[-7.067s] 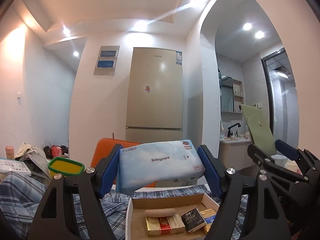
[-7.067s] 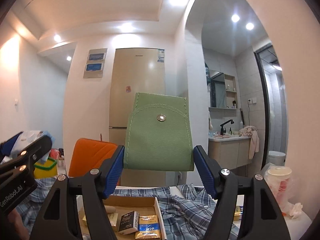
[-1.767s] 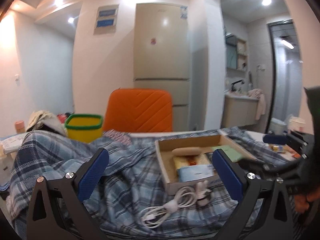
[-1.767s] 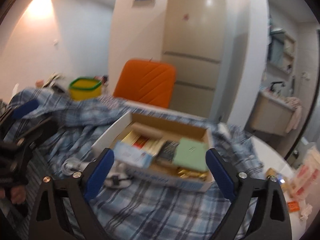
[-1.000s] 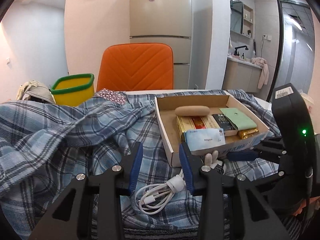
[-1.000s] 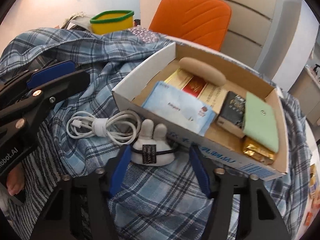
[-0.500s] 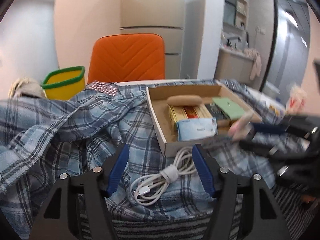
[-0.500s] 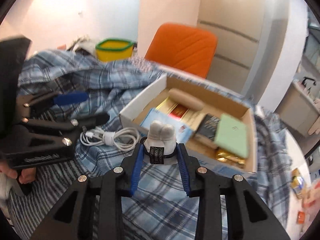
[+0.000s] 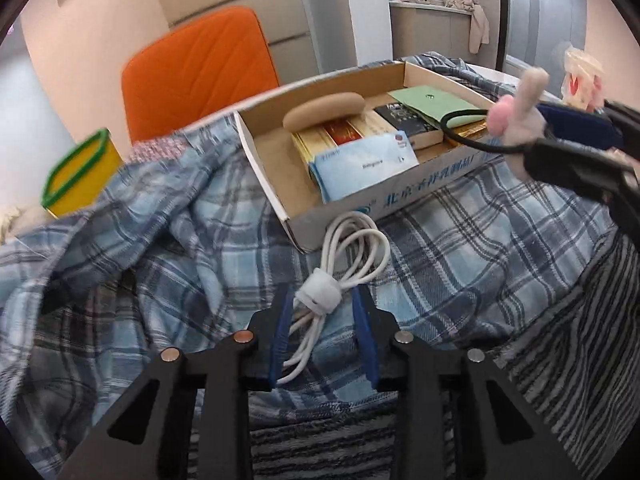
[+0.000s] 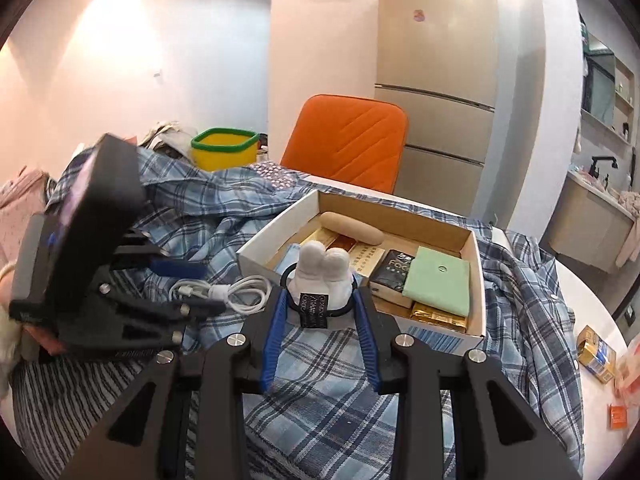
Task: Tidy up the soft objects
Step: 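Grasp the coiled white cable with the left gripper, then lift the earphone holder and cable and carry them over the box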
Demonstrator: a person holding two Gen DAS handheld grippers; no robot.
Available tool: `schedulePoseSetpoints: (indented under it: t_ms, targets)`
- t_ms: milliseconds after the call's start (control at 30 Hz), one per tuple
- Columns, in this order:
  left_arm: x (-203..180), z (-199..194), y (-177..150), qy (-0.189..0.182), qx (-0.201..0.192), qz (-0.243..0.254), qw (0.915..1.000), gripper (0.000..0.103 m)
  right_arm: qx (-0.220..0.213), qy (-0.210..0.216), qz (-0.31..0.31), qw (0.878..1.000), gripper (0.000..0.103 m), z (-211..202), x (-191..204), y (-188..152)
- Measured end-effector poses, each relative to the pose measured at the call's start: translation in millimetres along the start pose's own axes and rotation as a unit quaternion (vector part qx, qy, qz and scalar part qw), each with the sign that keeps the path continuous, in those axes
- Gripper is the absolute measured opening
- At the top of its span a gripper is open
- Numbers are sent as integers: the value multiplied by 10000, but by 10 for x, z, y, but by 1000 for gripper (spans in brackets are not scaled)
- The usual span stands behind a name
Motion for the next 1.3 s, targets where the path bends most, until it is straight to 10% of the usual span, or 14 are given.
schedulePoseSetpoints:
  t_ms: [800,1033,1300]
  targets:
    - [-63,127,82,-81,236,323,9992,22,70,164,93,9998,36,28,-1,-41]
    - [47,-354,228,24,-775,-213,9968,21,-188,102,204,9996,36,-70,-46,12]
    - [-6,-1068,447,380,-2480,-419,9671,21,-810,-133,481,9955,36,-296,-186,153]
Point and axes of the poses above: each gripper's, at about its wrist camera, not at the fingertips, and z roughly the way its jaws point, x to its left, y to its top, the point moved 10 cm from there along z, roughly the way its jaws point, and after that the axes turned 7 degrees about z, right-handed, at the moved point
